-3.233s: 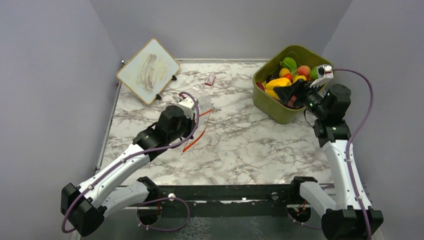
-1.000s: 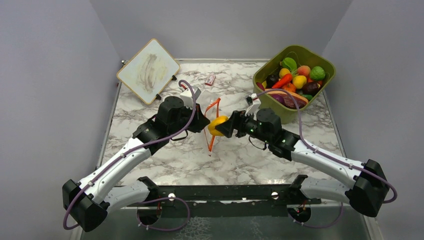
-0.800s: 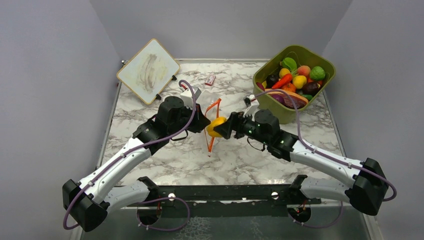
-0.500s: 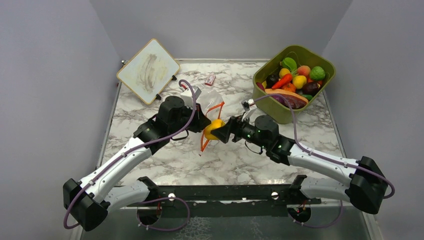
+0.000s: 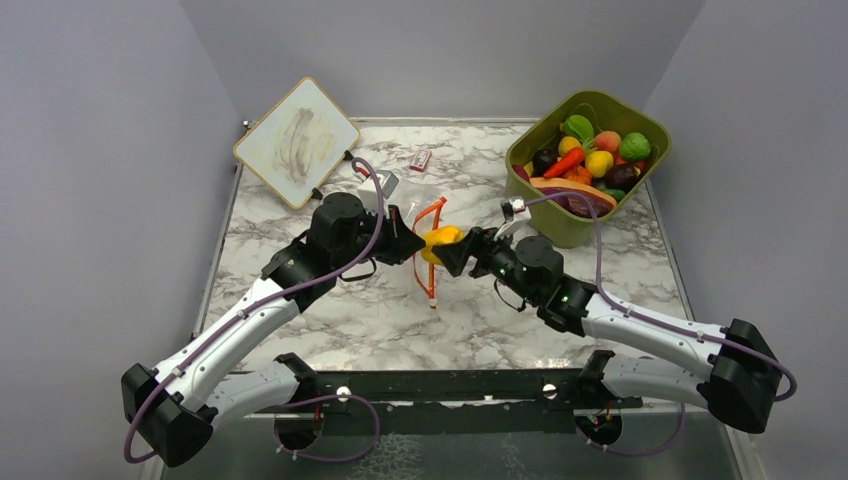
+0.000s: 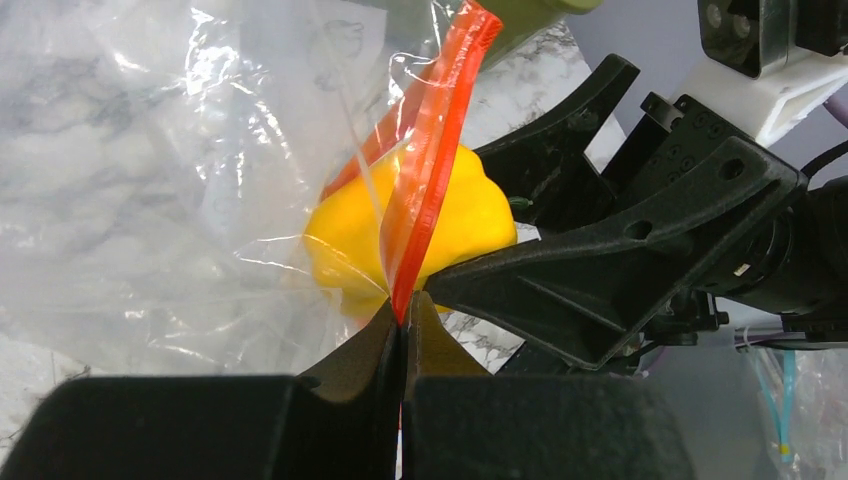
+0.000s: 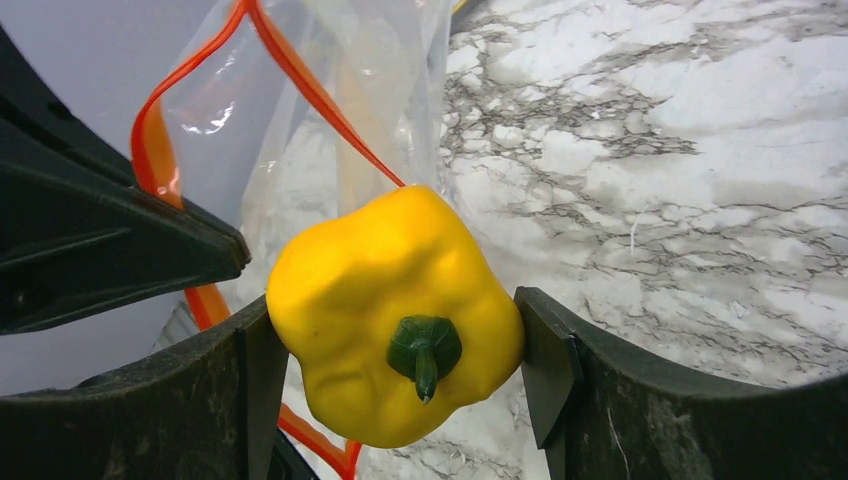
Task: Place the food in the zip-top bag and seal the zipper
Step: Place the fake vegetable in the zipper food storage bag.
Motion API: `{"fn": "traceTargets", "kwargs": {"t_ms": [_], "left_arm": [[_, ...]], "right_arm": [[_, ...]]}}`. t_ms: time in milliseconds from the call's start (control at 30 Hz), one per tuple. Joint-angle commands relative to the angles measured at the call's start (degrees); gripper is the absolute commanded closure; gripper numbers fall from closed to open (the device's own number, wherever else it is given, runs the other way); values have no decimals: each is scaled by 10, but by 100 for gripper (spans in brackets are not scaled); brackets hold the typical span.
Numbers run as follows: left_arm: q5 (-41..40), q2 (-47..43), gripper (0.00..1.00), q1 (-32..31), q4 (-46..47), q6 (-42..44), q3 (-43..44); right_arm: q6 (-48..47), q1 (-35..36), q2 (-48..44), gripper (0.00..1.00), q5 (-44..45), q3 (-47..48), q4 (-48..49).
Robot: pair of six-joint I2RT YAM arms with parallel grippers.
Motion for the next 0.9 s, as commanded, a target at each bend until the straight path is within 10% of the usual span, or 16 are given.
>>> {"fn": "traceTargets", "kwargs": {"t_ms": [0,567,867], "left_arm": [[20,-2,100,1,21,-10,10],[3,-7,100,4,27,-22,13],[28,-23,100,6,59,-81,-11]], "right_arm": [[-19,6,-2,75,-66,11,50],[29,11,31,75,-213,-60,222],[108,11,-51,78,-89,-147,334]]}}
